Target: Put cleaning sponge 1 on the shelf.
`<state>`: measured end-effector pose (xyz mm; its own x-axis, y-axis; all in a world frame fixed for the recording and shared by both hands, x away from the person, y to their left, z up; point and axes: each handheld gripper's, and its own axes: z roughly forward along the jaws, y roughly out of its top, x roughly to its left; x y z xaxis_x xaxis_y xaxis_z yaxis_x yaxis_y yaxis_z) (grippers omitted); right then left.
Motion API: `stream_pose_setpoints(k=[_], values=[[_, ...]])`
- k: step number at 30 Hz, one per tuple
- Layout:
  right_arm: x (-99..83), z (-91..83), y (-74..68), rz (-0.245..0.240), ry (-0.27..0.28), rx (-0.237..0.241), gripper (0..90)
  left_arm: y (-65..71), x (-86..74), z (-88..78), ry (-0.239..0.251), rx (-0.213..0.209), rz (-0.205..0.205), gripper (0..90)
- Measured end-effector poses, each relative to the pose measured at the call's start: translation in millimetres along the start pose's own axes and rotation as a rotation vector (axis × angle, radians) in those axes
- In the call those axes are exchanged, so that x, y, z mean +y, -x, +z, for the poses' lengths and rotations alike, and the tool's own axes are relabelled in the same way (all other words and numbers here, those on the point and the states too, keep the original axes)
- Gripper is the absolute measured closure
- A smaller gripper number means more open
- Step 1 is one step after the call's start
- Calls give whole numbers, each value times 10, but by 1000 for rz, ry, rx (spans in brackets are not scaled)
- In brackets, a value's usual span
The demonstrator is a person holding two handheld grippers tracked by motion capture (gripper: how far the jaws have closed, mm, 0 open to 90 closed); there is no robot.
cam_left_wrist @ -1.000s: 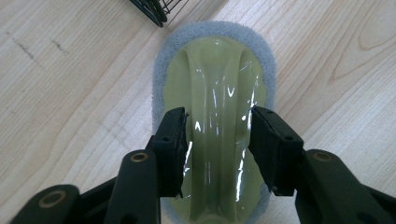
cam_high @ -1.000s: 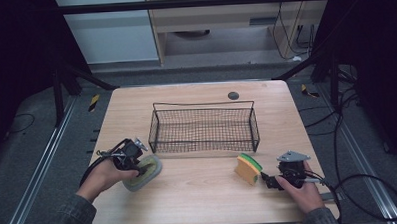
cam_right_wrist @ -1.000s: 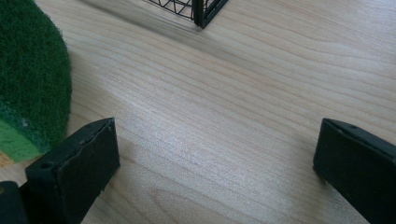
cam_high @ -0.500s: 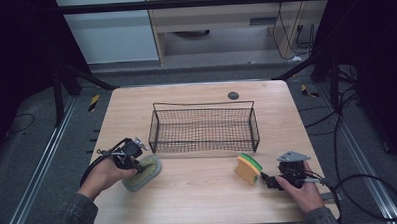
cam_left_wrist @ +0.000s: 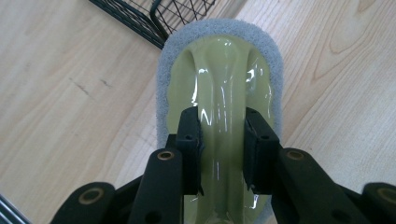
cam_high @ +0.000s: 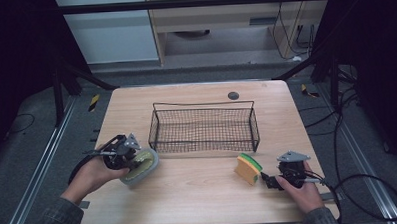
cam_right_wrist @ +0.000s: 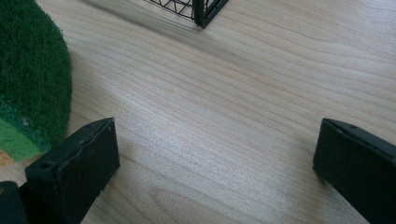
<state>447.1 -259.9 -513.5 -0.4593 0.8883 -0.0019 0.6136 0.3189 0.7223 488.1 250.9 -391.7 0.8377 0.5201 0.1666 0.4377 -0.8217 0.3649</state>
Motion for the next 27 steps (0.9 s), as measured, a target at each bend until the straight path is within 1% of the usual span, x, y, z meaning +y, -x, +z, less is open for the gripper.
stream_pose_setpoints(k=[2,5,6,7,8,9,11,12,13,16,19,21,24,26,27], values=[[-1,1,2,-2,1,-1,5,9,-2,-76,16,8,11,708],[-1,2,1,-3,0,-2,6,10,3,-115,21,13,20,708],[-1,1,2,-3,1,-1,6,12,18,-148,23,22,35,708],[-1,1,1,-2,1,0,6,10,29,-166,25,29,41,708],[-1,1,0,-1,0,-1,6,6,49,-198,31,46,55,708],[-1,1,0,-1,0,-1,6,6,49,-198,31,46,55,708],[-1,1,2,-2,1,0,5,-10,82,-252,57,54,65,708],[-1,2,3,-4,0,-2,5,-10,82,-252,57,54,65,708],[-1,2,4,-5,0,-1,5,-28,114,-287,58,66,71,709],[-1,1,3,-3,1,1,5,-68,167,-344,63,79,73,708],[0,2,8,-9,0,2,5,-117,237,-400,55,99,81,708],[1,2,10,-10,0,3,5,-136,261,-423,58,104,81,708],[2,4,13,-12,1,6,5,-202,342,-506,73,122,81,709],[2,5,13,-12,0,7,5,-241,395,-551,80,134,103,709],[3,7,17,-16,1,8,5,-260,434,-587,88,146,117,708]])
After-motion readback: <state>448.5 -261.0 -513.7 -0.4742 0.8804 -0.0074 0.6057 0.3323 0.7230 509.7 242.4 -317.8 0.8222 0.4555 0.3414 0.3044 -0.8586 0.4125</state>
